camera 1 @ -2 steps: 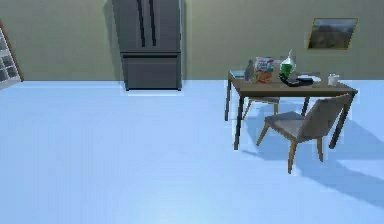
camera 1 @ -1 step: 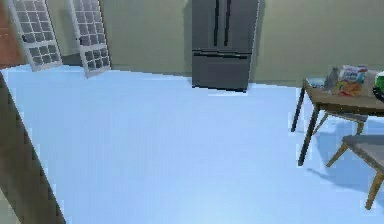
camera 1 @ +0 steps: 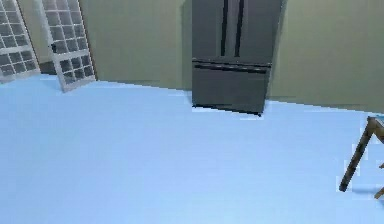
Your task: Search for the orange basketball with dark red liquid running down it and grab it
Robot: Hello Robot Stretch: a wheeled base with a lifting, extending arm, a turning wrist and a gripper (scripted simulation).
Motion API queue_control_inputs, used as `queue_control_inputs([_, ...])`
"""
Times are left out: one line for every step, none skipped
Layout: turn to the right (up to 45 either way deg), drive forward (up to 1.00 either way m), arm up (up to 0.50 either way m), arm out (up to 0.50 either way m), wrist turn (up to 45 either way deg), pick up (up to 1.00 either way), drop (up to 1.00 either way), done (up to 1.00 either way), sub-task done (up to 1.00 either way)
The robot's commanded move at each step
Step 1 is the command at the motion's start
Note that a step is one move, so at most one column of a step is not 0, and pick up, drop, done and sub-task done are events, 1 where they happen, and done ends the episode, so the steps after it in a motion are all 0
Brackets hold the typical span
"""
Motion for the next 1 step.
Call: queue_control_inputs([0.0,0.05,0.00,0.00,0.0,0.00,0.00,0.00,0.00])
